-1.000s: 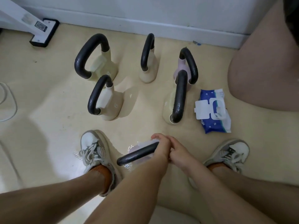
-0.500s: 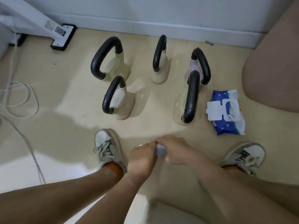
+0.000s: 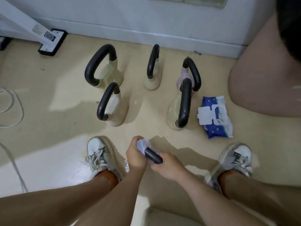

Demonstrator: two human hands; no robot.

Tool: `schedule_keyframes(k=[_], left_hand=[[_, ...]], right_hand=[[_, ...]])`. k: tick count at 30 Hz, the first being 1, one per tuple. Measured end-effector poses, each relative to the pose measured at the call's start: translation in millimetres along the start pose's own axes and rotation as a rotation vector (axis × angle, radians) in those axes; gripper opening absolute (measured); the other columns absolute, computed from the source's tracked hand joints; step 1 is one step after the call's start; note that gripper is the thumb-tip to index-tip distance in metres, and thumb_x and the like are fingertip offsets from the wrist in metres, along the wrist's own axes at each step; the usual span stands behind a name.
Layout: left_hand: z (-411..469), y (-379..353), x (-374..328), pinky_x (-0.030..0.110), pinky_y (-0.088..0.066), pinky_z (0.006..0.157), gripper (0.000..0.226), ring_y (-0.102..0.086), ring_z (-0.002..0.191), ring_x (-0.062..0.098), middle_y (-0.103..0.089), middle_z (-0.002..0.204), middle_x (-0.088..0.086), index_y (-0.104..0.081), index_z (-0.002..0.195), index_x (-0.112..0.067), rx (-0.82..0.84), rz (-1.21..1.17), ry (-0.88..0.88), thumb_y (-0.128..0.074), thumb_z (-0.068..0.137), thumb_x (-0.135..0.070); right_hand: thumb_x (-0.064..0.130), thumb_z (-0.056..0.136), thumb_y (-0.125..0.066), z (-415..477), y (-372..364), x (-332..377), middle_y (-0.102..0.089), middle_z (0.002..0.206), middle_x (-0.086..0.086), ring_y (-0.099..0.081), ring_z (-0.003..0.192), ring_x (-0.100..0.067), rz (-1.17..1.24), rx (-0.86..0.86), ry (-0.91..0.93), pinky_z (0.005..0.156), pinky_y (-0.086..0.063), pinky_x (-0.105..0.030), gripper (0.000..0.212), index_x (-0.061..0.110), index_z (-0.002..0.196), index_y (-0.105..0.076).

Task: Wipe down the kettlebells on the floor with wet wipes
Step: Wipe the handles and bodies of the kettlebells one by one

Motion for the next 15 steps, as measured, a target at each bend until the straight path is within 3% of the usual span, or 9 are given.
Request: schedule_keyframes(k=[3, 6, 10, 12, 15], left_hand=[[-1, -38, -8, 0.006, -0.039, 0.056, 0.011, -0.051, 0.066, 0.011, -0.058, 0.072, -0.002, -0.06, 0.081, -0.005, 0.011, -0.185, 0.142, -0.059, 0.092, -0.007], [-11, -62, -15, 0.009, -0.039, 0.053, 0.024, -0.05, 0.062, 0.014, -0.056, 0.065, 0.0, -0.058, 0.077, 0.003, 0.016, -0.239, 0.189, -0.058, 0.094, -0.013], [-24, -73, -29, 0.009, -0.039, 0.055, 0.021, -0.052, 0.059, 0.014, -0.058, 0.063, 0.005, -0.059, 0.074, -0.005, 0.131, 0.001, 0.026, -0.061, 0.092, -0.015], [-28, -79, -34, 0.01, -0.038, 0.054, 0.024, -0.052, 0.056, 0.01, -0.058, 0.061, 0.003, -0.055, 0.069, -0.012, 0.188, 0.111, -0.093, -0.061, 0.09, -0.019], [-34, -101, -46, 0.011, -0.036, 0.053, 0.015, -0.05, 0.058, 0.009, -0.049, 0.057, -0.006, -0.05, 0.064, -0.013, 0.341, 0.33, -0.365, -0.059, 0.075, -0.007]], right_hand=[[0.036, 0.068, -0.06, -7, 15, -22, -0.05, 0.056, 0.006, -0.048, 0.054, -0.015, 0.18, -0.059, -0.148, 0.055, -0.037, -0.025, 0.016, 0.023, 0.065, -0.052], [0.041, 0.058, -0.057, -11, 34, -46, -0.058, 0.059, 0.002, -0.056, 0.058, -0.02, 0.211, -0.096, -0.203, 0.059, -0.044, -0.029, 0.026, 0.017, 0.069, -0.061], [0.035, 0.072, -0.062, -19, 53, -66, -0.064, 0.073, -0.005, -0.061, 0.069, -0.023, 0.081, -0.07, -0.186, 0.063, -0.046, -0.03, 0.014, 0.02, 0.071, -0.061], [0.031, 0.072, -0.064, -21, 67, -77, -0.059, 0.071, -0.002, -0.058, 0.07, -0.022, 0.017, -0.052, -0.173, 0.062, -0.043, -0.027, 0.013, 0.02, 0.069, -0.057], [0.028, 0.072, -0.067, -21, 92, -86, -0.051, 0.066, 0.002, -0.054, 0.07, -0.022, -0.125, -0.067, -0.118, 0.058, -0.038, -0.025, 0.018, 0.02, 0.067, -0.051]])
Point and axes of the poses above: each hand's wrist, its own z-axis towards the middle knuckle, its own y-axis out of the back of the hand, x = y × z, the point moved 7 cm from there along z, towards the middle knuckle
